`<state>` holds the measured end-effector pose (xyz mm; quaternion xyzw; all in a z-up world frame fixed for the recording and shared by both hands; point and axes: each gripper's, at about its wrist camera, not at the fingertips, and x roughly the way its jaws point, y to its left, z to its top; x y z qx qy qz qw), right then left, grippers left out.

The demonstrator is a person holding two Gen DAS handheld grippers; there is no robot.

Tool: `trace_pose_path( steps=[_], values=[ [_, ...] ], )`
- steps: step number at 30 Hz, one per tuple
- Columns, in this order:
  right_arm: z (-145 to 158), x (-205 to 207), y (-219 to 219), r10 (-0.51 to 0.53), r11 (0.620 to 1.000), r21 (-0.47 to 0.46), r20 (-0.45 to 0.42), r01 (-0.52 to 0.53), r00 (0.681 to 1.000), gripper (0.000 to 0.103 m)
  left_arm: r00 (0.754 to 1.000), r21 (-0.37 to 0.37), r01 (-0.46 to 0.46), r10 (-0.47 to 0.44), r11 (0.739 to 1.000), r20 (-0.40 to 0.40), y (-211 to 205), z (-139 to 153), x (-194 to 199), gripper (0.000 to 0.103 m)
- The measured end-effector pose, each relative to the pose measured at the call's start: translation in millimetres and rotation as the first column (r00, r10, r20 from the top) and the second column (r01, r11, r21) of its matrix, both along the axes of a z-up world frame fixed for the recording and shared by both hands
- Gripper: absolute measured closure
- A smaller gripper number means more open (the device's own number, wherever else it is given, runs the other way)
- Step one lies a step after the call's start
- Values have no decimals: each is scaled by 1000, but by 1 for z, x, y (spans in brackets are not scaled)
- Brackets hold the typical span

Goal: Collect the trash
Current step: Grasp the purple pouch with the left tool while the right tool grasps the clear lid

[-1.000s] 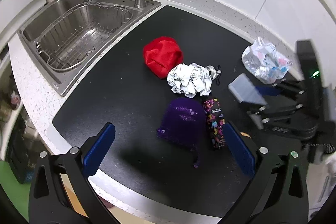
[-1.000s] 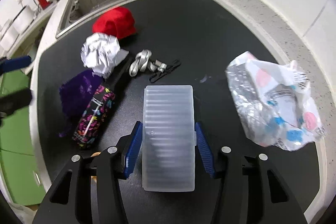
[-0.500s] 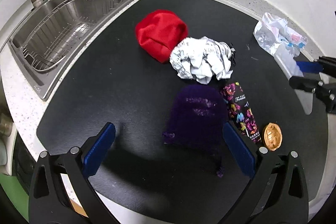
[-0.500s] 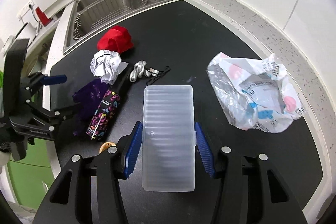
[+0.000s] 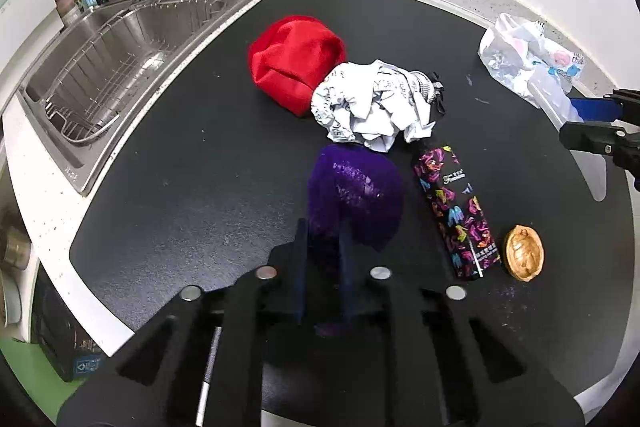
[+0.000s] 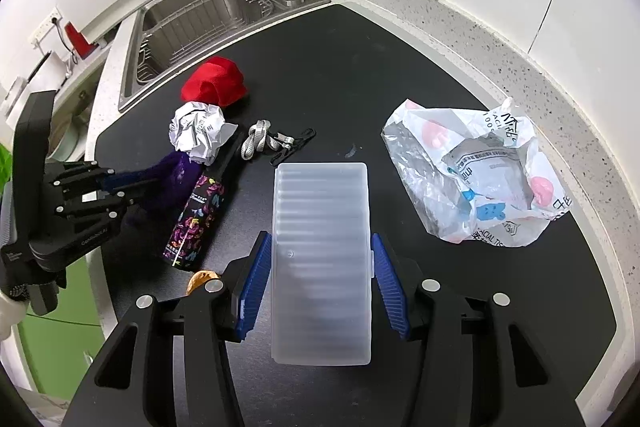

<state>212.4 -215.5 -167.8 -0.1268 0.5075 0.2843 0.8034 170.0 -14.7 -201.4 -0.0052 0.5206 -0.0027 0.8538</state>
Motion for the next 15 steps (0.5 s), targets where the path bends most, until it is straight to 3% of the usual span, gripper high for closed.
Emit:
trace_pose_path(
  steps=[7, 15],
  values=[
    [12, -3, -4, -12, 1000, 25, 21, 12, 1000, 53, 999, -64, -25, 23, 998, -22, 5, 11, -2, 93],
    [36, -13, -9, -27, 998, 62, 55, 24, 998, 53, 999, -102, -34, 37, 994, 25, 4, 54, -18, 93]
  ],
)
